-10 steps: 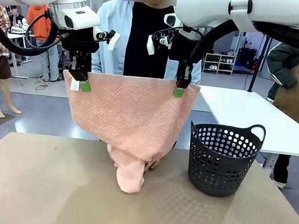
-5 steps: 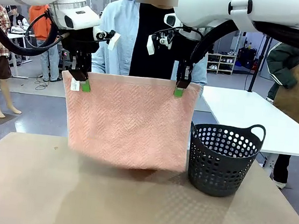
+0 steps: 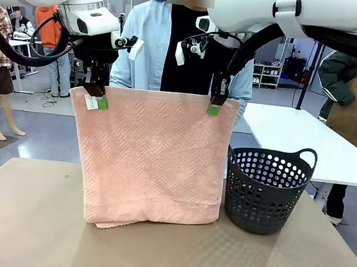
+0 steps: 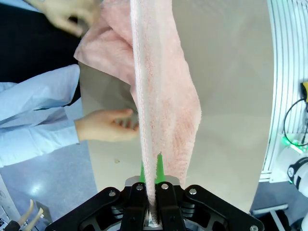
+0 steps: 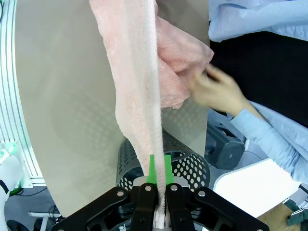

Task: Fold the towel.
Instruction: Release the end of the 100 cm Hotel Towel you were holding and grab the top end of the folded side.

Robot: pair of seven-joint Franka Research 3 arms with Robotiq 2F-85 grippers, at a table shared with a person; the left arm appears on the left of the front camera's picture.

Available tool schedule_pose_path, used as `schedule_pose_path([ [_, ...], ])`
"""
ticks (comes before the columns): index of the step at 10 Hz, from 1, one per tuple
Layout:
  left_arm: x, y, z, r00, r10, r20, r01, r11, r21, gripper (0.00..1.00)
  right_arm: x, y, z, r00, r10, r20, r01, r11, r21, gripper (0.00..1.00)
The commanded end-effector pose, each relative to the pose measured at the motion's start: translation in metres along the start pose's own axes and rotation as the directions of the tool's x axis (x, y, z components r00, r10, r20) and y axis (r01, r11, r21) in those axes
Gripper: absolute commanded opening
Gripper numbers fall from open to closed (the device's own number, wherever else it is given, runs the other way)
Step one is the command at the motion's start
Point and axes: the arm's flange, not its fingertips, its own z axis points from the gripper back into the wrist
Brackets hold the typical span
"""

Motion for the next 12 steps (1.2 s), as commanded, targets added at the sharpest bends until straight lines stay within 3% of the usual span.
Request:
schedule_pose_path([
  [1,-0.0017,0.0005,0.0011,1.000,0.003,0.000,-0.003,1.000,0.002,0.00,-0.0006,-0.0017,0.0005,1.000,-0.002,0.004,0.002,1.000,-0.008,0.00],
  [12,-0.0017,0.0005,0.0011,1.000,0.003,0.000,-0.003,1.000,0.002,0.00,-0.0006,-0.0017,0.0005,1.000,-0.002,0.004,0.002,1.000,-0.008,0.00],
])
